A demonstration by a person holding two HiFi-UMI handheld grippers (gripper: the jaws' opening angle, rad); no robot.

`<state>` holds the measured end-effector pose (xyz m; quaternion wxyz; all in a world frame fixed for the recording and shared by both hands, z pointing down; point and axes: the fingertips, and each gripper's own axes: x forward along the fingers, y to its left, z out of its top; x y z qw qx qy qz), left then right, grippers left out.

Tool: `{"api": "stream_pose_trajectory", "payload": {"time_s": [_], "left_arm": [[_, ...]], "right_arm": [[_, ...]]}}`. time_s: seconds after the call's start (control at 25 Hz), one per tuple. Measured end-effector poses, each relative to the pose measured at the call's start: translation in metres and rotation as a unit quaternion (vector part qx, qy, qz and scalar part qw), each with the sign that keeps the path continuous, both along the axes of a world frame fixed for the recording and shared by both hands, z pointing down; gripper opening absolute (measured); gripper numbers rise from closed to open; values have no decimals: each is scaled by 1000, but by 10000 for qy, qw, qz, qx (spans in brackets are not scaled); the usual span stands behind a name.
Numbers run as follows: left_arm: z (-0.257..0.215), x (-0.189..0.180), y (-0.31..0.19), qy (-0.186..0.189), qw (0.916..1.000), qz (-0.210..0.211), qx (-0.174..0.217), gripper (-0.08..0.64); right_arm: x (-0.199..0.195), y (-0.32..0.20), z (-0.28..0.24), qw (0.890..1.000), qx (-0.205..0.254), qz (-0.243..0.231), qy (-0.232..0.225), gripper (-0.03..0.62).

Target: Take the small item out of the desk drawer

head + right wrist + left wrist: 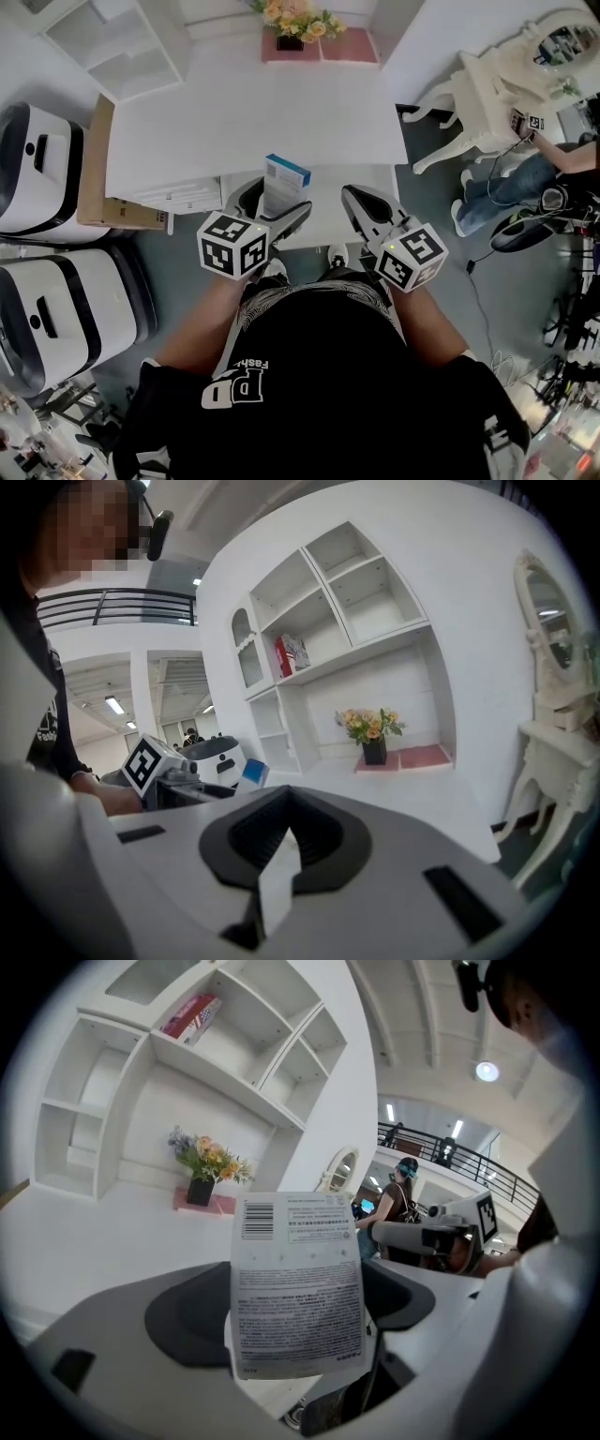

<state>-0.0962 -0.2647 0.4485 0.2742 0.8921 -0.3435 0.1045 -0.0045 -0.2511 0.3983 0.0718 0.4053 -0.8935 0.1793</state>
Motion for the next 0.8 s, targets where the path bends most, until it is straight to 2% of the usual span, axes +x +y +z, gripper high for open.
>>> {"api": "stream_pose_trajectory", "payload": {"time_s": [0.2,0.4,0.6,0.8], "left_arm": [[-21,-10,12,228,9995,51,207,428],[-37,-17,28,298,9983,294,409,428],[-44,-17,44,230,9971,415,600,428],[-50,-15,56,244,9971,270,670,428]], "right_arm": [[-6,8,-10,9994,131,263,-172,8],[-13,20,-12,9980,246,567,-92,8],[-16,35,-17,9978,307,549,-220,8],[-12,40,-31,9972,459,423,-420,8]]}}
